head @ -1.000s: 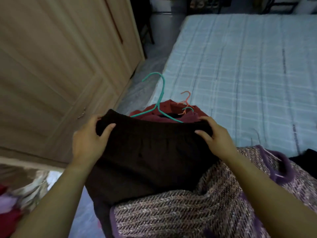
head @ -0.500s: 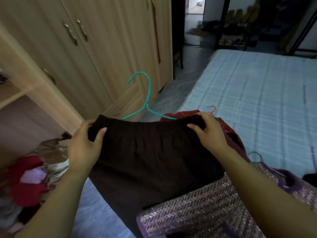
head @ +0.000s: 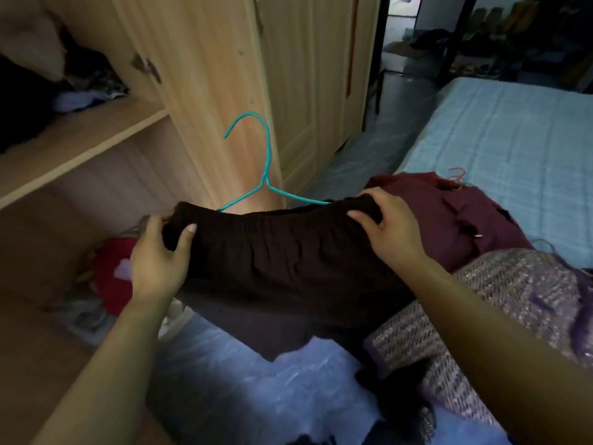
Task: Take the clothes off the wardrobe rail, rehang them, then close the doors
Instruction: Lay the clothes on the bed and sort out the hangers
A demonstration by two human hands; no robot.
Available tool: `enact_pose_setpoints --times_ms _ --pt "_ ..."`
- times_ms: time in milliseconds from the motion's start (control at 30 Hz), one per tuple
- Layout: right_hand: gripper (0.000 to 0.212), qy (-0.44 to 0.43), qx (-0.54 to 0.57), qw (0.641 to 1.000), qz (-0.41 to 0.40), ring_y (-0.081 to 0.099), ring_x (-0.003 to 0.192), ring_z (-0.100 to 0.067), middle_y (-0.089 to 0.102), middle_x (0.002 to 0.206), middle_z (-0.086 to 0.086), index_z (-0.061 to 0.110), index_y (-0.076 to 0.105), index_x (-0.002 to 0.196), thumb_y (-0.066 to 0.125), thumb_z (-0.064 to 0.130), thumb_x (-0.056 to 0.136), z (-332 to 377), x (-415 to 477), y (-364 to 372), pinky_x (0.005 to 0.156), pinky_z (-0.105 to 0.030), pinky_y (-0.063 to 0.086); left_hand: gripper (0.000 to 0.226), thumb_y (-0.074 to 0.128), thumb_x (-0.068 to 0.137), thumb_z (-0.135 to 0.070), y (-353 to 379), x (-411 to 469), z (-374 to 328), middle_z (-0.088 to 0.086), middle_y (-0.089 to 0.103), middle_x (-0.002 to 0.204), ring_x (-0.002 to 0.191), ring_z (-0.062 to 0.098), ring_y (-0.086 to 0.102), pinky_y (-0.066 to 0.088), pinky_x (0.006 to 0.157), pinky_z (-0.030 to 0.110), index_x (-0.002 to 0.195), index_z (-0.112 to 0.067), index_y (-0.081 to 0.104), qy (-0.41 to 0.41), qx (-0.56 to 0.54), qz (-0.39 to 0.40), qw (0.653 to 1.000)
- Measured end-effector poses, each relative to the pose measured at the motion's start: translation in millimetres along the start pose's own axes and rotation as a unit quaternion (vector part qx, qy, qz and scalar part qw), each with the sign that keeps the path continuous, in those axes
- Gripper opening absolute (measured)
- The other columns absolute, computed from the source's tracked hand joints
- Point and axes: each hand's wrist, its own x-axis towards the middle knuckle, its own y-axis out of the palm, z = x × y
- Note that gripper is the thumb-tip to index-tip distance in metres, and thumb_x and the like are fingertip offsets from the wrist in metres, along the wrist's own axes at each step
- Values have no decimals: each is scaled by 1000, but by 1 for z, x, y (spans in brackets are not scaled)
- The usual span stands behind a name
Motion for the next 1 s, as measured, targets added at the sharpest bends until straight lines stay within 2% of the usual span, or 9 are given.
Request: enact_pose_setpoints --times_ms 133,300,400,500,600,700,767,900,1000 --pt "20 9 27 999 22 48 73 -1 59 83 9 15 61 96 64 32 86 37 -44 33 64 -19 37 28 62 88 -31 -38 -21 46 17 65 109 104 37 59 45 85 44 111 -16 52 -3 39 -16 999" --pt "15 102 95 989 53 58 78 -14 63 82 1 15 58 92 67 26 85 40 -112 44 71 -32 48 27 64 85 -33 -57 -42 59 14 66 105 101 37 60 47 86 48 106 -21 53 42 72 13 996" --pt "14 146 104 984 16 55 77 -3 61 82 7 23 55 90 68 21 84 34 -148 18 72 -20 43 27 67 85 -27 -47 -54 33 15 67 104 100 36 61 46 85 43 107 -14 58 98 60 34 993" --pt "17 185 82 979 -36 53 76 8 58 80 15 27 55 90 68 19 83 25 -177 -29 69 -6 38 31 67 85 -26 -25 -66 -12 19 67 103 99 38 61 41 85 40 109 -8 59 143 44 53 987" --pt "14 214 57 968 -119 54 78 4 60 81 15 24 60 92 69 17 82 12 -208 -92 71 -9 41 30 65 87 -31 3 -86 -72 15 67 106 102 37 59 36 87 40 111 -14 57 183 12 79 980" --pt "25 243 -20 949 -199 52 85 5 62 91 11 16 66 102 73 20 79 -5 -251 -163 75 -3 36 27 66 85 -32 38 -122 -132 9 67 103 99 32 60 42 84 40 107 -20 56 218 -60 128 966" --pt "35 275 -59 930 -237 55 91 -2 63 96 10 18 66 110 75 25 77 -17 -287 -213 78 -3 34 24 66 85 -32 62 -158 -171 6 66 100 96 30 61 44 80 40 104 -21 56 241 -99 178 949" --pt "41 302 -132 896 -297 57 102 -8 67 110 1 16 65 113 77 27 75 -40 -358 -310 89 -4 33 26 66 85 -33 110 -240 -245 3 64 97 94 29 60 44 77 38 104 -19 56 279 -156 265 910" --pt "40 305 -187 871 -336 54 97 -1 65 106 0 17 65 112 76 27 76 -56 -403 -379 90 -1 31 27 65 86 -32 138 -302 -307 -5 58 93 87 19 56 37 70 29 105 -16 57 308 -200 302 880"
